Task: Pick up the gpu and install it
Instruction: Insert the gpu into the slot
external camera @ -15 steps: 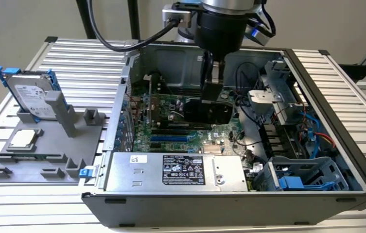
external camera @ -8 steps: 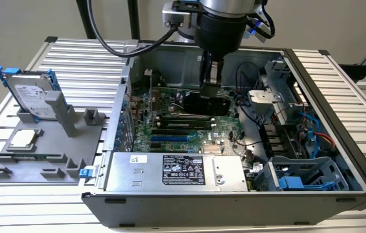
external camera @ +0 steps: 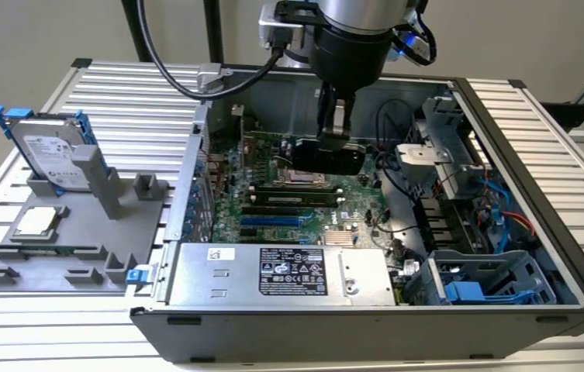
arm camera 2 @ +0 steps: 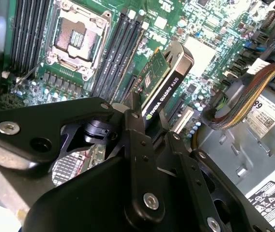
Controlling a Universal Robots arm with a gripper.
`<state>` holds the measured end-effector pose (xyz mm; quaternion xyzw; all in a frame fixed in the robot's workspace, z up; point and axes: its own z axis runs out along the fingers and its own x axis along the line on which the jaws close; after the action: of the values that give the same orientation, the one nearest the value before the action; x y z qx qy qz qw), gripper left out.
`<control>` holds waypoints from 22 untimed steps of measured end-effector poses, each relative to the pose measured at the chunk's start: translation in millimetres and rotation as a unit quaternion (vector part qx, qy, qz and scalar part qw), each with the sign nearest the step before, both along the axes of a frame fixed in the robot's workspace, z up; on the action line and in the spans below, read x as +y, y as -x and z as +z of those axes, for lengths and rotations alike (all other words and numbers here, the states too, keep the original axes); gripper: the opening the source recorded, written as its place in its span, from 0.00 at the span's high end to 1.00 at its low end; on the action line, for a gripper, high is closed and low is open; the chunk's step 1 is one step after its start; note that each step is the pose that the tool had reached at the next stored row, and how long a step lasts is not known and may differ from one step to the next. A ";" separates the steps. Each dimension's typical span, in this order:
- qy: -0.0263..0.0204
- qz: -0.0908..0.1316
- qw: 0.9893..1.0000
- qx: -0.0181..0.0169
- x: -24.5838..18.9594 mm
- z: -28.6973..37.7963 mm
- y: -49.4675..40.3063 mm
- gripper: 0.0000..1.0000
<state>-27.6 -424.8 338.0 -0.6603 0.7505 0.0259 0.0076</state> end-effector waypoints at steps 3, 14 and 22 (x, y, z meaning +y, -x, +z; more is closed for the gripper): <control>0.000 0.000 1.000 0.000 -0.1 0.0 0.0 1.00; 0.000 0.000 1.000 0.000 0.0 -10.8 0.5 1.00; 0.000 0.005 1.000 0.000 0.0 -21.4 2.6 1.00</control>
<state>-30.2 -424.9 316.5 -0.6642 0.7471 0.0260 0.0075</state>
